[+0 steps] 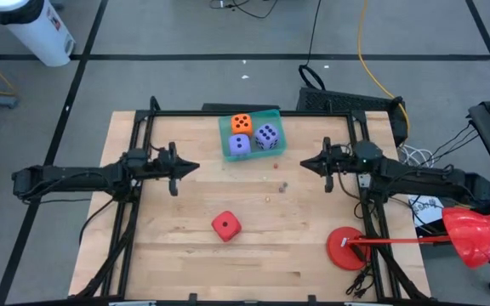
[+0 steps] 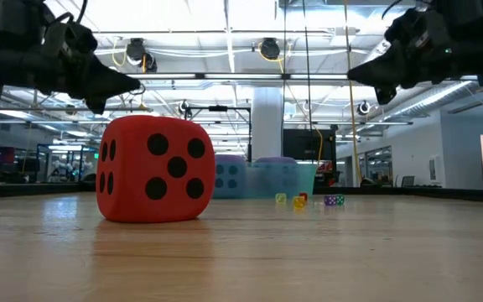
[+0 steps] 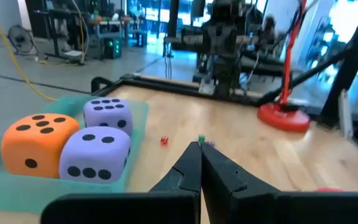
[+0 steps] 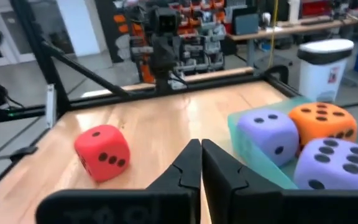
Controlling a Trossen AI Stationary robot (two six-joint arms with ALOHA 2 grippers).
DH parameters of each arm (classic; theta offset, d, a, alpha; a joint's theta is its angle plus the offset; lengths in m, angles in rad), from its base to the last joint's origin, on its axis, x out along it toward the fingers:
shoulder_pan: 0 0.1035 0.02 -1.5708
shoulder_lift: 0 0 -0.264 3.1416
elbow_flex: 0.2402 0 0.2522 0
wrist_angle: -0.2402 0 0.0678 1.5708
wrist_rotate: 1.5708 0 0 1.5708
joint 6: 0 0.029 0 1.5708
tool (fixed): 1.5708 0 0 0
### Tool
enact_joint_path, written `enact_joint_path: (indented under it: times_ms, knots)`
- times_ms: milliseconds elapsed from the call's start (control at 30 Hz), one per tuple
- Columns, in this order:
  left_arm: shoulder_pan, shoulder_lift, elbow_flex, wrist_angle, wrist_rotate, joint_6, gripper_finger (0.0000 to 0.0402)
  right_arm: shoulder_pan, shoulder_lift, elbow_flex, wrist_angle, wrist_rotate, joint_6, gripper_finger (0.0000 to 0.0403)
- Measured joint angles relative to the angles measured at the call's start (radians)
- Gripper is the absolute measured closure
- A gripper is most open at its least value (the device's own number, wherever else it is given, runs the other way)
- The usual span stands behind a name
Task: Pick & Place Dice
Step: Put the big red dice into the green bin
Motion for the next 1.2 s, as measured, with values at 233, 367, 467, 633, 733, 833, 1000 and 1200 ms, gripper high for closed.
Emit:
enact_joint_path:
  times_ms: [233,367,467,633,733,833,1000,1200]
  knots:
    - [0.000,-0.007,-0.025,0.039,-0.029,-0.038,0.0396,0.114,0.190,0.069,0.029,0.212,0.084,0.0375]
    - [0.000,-0.007,-0.025,0.093,-0.114,-0.038,0.0398,0.198,0.352,0.193,0.012,0.212,0.102,0.0345]
    - [0.000,-0.008,-0.025,0.109,-0.128,-0.050,0.0389,0.260,0.480,0.315,-0.045,0.210,0.061,0.0313]
    - [0.000,-0.007,-0.025,0.109,-0.097,-0.056,0.0381,0.333,0.698,0.528,-0.104,0.213,-0.032,0.0235]
    - [0.000,-0.007,-0.025,0.109,-0.097,-0.073,0.0389,0.368,0.801,0.641,-0.106,0.208,-0.133,0.0180]
    - [-0.001,-0.007,-0.025,0.109,-0.096,-0.085,0.0398,0.401,0.886,0.723,-0.108,0.156,-0.233,0.0118]
    - [-0.002,-0.007,-0.025,0.104,-0.023,-0.097,0.0385,0.430,0.995,0.825,-0.104,0.035,-0.277,0.0016]
    - [-0.002,-0.007,-0.025,0.103,0.035,-0.099,0.0384,0.431,1.121,0.884,-0.062,-0.089,-0.260,0.0006]
